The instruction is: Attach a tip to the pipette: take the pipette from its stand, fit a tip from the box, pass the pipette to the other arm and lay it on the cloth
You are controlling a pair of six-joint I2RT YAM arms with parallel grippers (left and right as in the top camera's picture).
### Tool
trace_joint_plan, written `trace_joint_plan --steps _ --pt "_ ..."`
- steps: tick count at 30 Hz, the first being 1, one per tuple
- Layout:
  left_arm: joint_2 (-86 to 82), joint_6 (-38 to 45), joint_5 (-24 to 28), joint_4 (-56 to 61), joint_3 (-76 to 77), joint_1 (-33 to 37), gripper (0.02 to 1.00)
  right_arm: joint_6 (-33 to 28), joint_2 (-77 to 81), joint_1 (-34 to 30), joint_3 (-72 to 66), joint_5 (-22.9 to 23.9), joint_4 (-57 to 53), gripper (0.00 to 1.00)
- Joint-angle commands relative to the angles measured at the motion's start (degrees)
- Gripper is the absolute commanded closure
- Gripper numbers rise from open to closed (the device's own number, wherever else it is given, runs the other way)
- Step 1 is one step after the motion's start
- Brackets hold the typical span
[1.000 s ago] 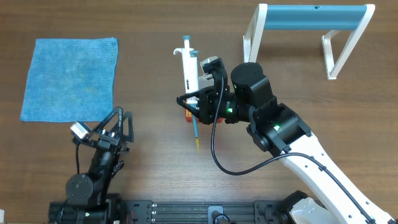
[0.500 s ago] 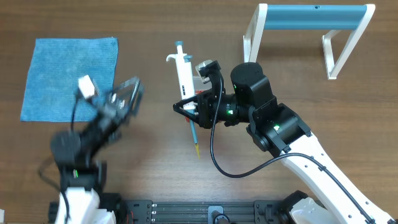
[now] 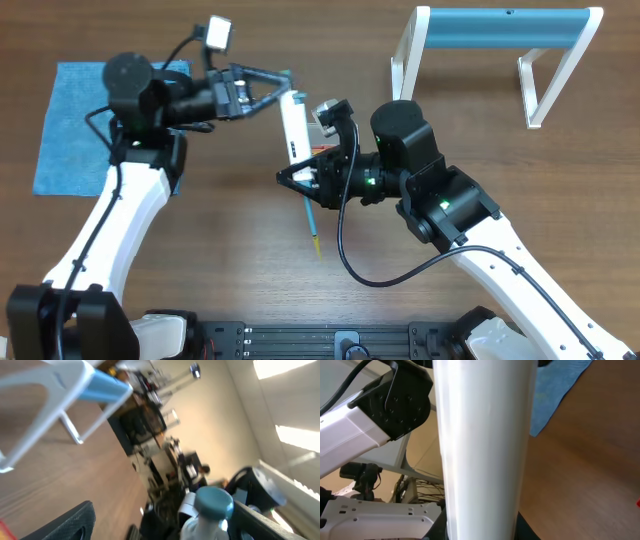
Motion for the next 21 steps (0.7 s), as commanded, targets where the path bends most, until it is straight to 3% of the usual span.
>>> trace_joint_plan --steps 1,7,21 --pt "0.22 1.49 3.54 1.62 1.62 -4.31 0.163 -0.44 -0.11 0.07 0.48 -0.94 0.52 0.925" --pt "0.22 1.36 5.95 1.57 1.60 -6.47 0.167 -1.36 -0.11 0.04 0.48 -0.70 0.52 0.925" --pt "0.24 3.06 5.27 1.57 1.60 -4.57 0.165 -5.64 -0.11 -6.16 0.48 -0.98 0.46 0.925"
